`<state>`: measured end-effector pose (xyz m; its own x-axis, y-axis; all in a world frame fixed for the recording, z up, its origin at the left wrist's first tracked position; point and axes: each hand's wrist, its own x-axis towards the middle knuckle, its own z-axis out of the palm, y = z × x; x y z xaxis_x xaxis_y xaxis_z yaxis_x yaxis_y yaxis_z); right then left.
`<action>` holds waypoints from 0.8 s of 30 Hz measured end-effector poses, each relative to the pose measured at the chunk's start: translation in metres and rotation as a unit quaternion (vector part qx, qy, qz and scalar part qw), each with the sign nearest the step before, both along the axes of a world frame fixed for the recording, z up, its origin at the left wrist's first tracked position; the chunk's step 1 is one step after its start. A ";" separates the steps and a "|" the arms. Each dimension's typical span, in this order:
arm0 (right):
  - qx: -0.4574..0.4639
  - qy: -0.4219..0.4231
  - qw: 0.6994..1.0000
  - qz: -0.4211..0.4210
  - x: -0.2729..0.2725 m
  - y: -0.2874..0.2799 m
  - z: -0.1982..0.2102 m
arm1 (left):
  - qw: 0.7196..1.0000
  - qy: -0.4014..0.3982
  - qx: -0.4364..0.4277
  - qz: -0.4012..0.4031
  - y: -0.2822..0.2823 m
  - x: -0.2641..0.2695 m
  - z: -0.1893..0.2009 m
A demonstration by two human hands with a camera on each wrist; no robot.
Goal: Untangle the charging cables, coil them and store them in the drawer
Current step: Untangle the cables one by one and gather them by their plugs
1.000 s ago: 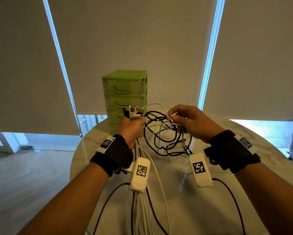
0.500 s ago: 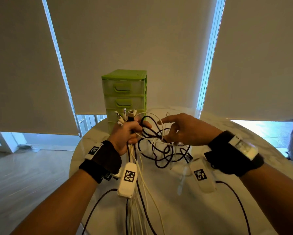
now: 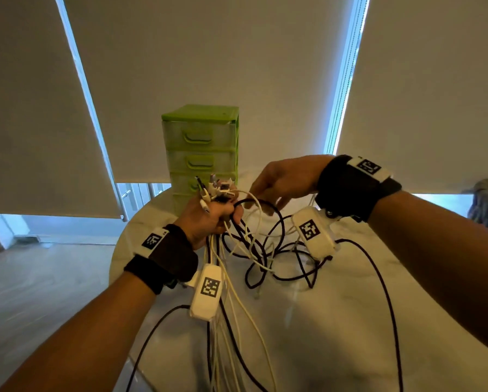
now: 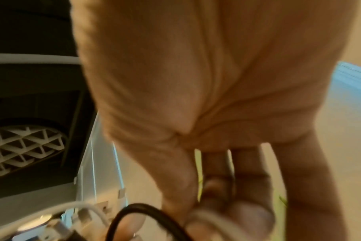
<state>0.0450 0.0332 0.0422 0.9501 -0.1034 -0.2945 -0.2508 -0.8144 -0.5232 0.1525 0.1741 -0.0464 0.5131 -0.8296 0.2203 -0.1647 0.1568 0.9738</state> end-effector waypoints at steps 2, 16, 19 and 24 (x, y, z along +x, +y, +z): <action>0.010 -0.021 0.999 -0.040 -0.011 -0.010 -0.001 | 0.999 0.033 -0.023 0.002 -0.001 0.001 0.001; 0.188 -0.457 0.710 -0.503 -0.062 -0.084 -0.027 | 0.977 0.123 0.022 0.173 -0.010 0.008 -0.009; 0.172 -0.459 0.691 -0.530 -0.068 -0.094 -0.029 | 0.975 0.107 0.029 0.190 -0.010 0.010 -0.012; -0.023 -0.360 0.774 -0.520 -0.073 -0.102 -0.042 | 0.978 0.081 0.058 0.185 -0.013 0.009 -0.009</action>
<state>-0.0284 -0.0685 0.0006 0.2621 -0.9172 0.3000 -0.4398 -0.3902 -0.8089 0.1619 0.1607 -0.0552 0.8026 -0.5959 0.0264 -0.0306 0.0030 0.9995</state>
